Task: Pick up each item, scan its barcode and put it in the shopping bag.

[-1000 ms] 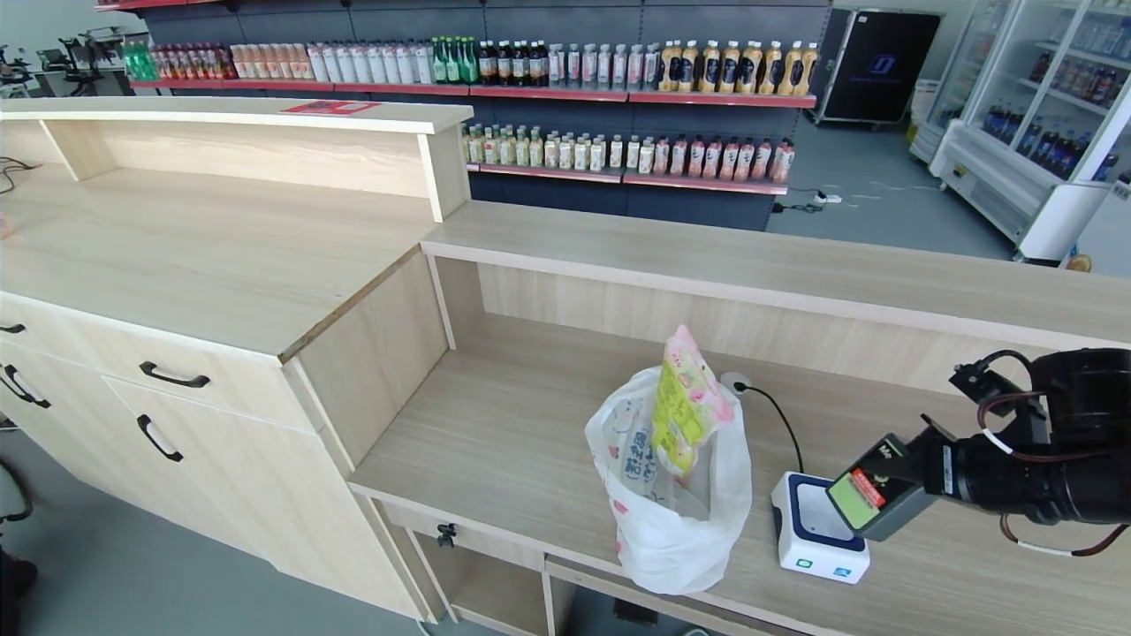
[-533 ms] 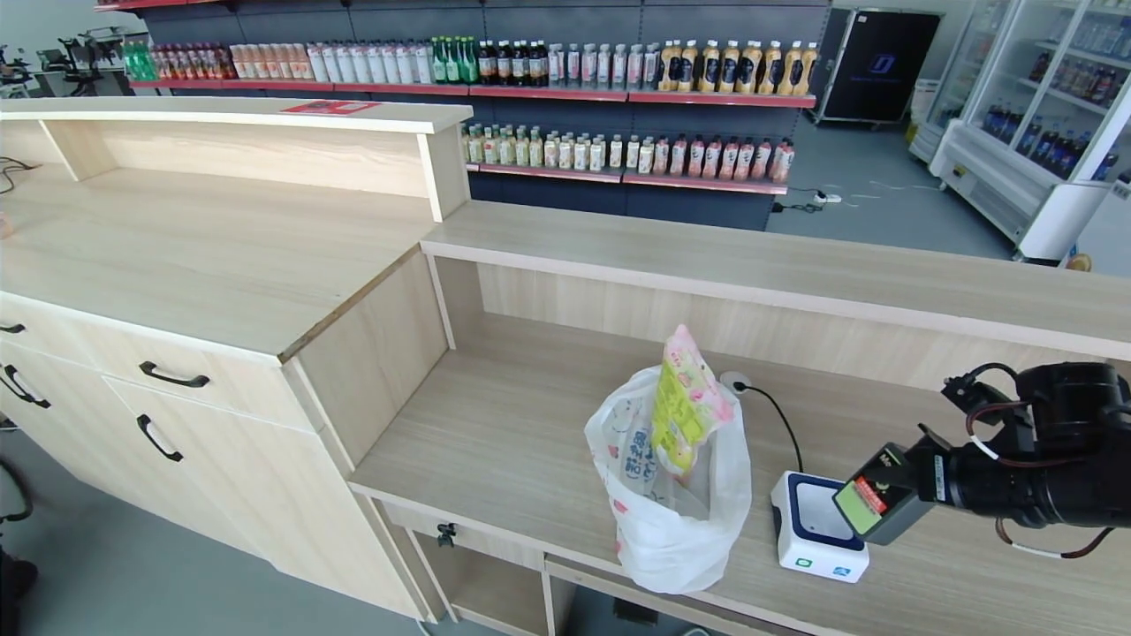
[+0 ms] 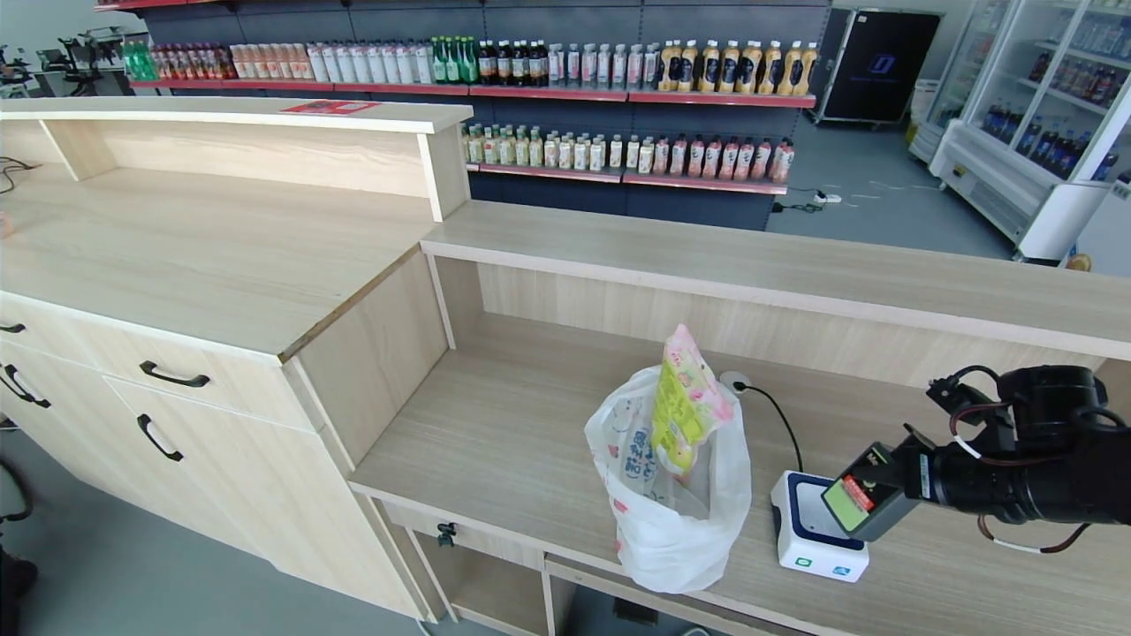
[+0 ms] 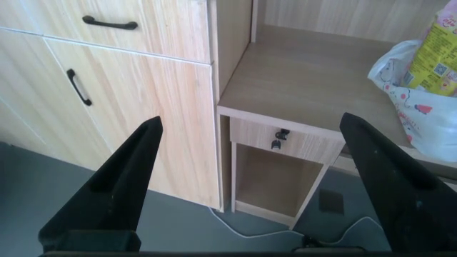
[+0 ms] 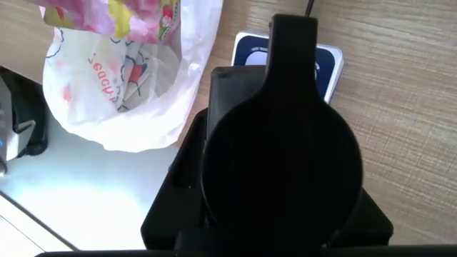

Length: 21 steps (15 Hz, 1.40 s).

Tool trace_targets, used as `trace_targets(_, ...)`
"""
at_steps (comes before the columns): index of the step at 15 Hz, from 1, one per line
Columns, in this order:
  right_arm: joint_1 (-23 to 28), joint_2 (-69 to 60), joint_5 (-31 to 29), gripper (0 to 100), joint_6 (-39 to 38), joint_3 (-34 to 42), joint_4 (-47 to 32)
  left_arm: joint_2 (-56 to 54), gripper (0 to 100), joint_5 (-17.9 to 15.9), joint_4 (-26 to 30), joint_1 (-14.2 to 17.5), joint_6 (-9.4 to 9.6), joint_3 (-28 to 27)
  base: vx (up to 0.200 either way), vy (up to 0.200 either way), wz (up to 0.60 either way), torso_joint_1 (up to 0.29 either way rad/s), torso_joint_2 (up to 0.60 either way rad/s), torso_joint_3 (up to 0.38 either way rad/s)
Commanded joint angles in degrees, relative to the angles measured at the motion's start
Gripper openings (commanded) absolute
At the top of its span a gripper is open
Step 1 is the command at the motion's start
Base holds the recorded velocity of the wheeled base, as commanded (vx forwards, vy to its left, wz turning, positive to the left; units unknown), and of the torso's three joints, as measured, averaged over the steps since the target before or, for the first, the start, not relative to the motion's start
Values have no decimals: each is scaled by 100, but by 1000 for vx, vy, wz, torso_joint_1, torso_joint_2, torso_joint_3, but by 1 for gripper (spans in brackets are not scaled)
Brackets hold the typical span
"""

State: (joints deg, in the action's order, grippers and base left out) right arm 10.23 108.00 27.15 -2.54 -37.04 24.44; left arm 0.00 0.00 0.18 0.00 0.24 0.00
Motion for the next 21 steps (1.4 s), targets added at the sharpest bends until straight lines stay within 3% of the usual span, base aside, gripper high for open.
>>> trace_targets(1, -12, 152, 19, 0, -10, -93, 8, 0, 100, 0, -1, 0, 2, 0, 0, 0, 0, 0, 0, 0)
trace_targets(6, -38, 231, 282, 0, -1, -234, 17, 0, 100, 0, -1, 0, 2, 0, 0, 0, 0, 0, 0, 0)
trace_targets(21, -82, 529, 256, 0, 157, -260, 201, 0, 100, 0, -1, 0, 2, 0, 0, 0, 0, 0, 0, 0)
